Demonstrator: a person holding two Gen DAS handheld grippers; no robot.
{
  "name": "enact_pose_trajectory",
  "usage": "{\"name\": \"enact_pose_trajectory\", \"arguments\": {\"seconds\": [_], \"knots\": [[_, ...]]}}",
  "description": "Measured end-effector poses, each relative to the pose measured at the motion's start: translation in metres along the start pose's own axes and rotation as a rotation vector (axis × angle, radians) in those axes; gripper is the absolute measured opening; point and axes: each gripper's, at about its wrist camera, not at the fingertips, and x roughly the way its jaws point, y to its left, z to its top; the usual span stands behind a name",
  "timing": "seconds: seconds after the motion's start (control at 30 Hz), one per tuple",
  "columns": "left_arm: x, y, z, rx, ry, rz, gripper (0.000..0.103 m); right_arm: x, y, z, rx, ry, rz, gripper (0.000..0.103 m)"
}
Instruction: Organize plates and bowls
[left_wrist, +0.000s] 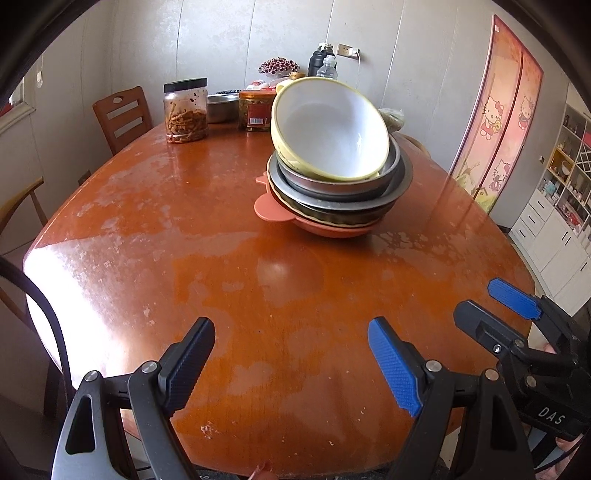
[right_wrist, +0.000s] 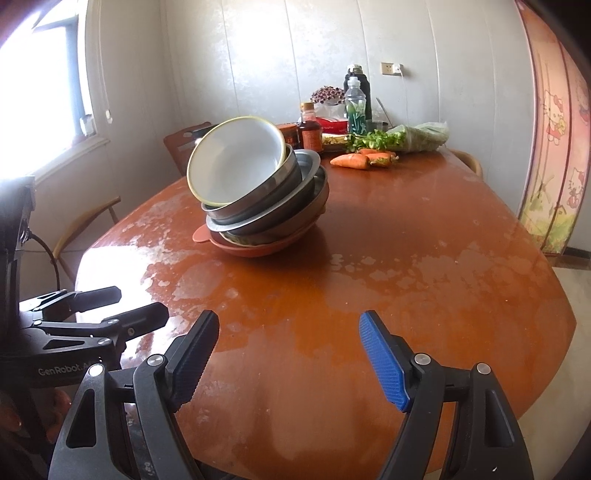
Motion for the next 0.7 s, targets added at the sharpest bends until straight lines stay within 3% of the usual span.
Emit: {"name": "enact_pose_trajectory", "arguments": {"seconds": [0.7], "knots": [[-0.0052, 0.0004, -0.0033, 0.0, -0.008, 0.007, 0.085, -0.0018, 0.0039, -0.004, -0.007, 0.001, 0.006, 0.08]]}}
